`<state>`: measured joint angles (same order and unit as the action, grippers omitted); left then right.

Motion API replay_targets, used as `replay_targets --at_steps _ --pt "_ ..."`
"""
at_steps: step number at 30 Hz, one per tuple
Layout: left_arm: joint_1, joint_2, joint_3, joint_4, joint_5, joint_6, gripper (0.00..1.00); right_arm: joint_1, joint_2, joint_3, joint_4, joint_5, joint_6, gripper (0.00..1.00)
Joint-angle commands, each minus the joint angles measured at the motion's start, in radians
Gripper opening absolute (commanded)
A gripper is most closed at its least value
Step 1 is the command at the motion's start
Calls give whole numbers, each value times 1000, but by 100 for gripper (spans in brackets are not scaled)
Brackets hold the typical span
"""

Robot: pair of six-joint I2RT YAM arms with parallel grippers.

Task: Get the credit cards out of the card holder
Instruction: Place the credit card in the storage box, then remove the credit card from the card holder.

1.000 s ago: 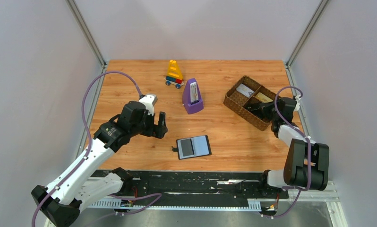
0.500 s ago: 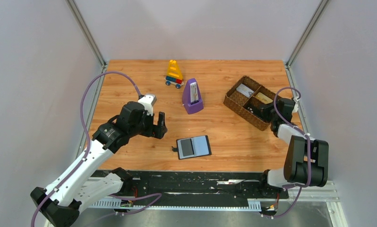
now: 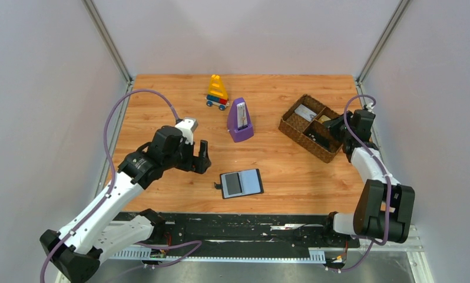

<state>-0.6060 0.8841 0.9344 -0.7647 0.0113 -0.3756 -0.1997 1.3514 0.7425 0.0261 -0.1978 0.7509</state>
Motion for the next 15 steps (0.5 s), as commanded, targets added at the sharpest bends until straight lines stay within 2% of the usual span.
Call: replay_targets --at_steps 1,7,11,15 --pt "3 66 -19 40 82 -59 100 22 -86 80 -125 -65 -94 23" --pt "4 159 -88 124 171 -131 97 113 -161 72 -196 -104 -132 25" --pt "3 226 -152 228 186 -172 94 246 -195 47 -216 -123 -150 27" --pt "2 305 -207 337 231 -193 82 414 -182 24 -215 -155 -157 27"
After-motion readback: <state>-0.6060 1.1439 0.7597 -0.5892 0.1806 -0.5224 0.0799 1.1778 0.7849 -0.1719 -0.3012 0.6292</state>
